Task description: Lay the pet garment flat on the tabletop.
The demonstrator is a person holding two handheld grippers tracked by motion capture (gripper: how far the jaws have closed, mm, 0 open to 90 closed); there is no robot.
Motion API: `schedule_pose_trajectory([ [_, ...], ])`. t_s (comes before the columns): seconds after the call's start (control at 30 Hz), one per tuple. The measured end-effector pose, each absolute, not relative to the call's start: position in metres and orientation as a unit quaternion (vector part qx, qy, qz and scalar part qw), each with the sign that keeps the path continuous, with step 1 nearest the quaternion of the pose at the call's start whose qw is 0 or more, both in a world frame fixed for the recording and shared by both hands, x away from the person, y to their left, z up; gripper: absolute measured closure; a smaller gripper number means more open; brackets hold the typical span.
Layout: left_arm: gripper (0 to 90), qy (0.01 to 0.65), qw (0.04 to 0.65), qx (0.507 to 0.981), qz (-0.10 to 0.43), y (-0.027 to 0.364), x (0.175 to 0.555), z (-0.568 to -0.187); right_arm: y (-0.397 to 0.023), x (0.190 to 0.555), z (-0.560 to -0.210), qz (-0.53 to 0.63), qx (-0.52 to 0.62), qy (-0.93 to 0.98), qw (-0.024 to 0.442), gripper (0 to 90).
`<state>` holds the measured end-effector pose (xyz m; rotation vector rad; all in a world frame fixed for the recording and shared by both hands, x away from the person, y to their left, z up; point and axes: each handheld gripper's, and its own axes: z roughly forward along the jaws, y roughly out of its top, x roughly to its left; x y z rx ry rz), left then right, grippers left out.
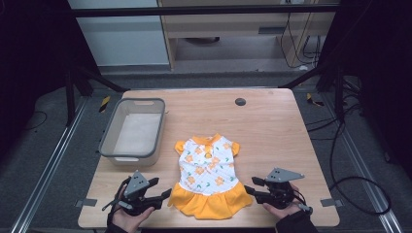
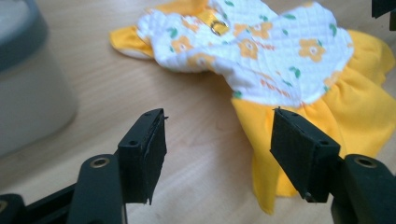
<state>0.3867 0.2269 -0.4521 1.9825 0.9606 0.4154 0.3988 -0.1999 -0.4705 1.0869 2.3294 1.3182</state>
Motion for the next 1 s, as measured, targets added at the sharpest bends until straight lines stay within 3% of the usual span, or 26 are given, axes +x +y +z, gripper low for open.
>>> schedule_pose_trajectory([
  [0.57, 38.7, 0.397, 0.454, 0.771, 0.207, 0.211, 0.464, -0.428, -0.186, 0.476, -0.445, 0.469, 0.415, 0.762, 0.166, 45.2],
  [0.87, 40.3, 0.406, 0.411, 0.79, 0.208, 0.18, 0.51, -0.446, -0.161, 0.523, -0.451, 0.452, 0.427, 0.763, 0.177, 42.0],
  [1.0, 39.7, 0.424, 0.39, 0.793, 0.196, 0.173, 0.525, -0.461, -0.154, 0.539, -0.461, 0.442, 0.431, 0.767, 0.175, 45.6],
])
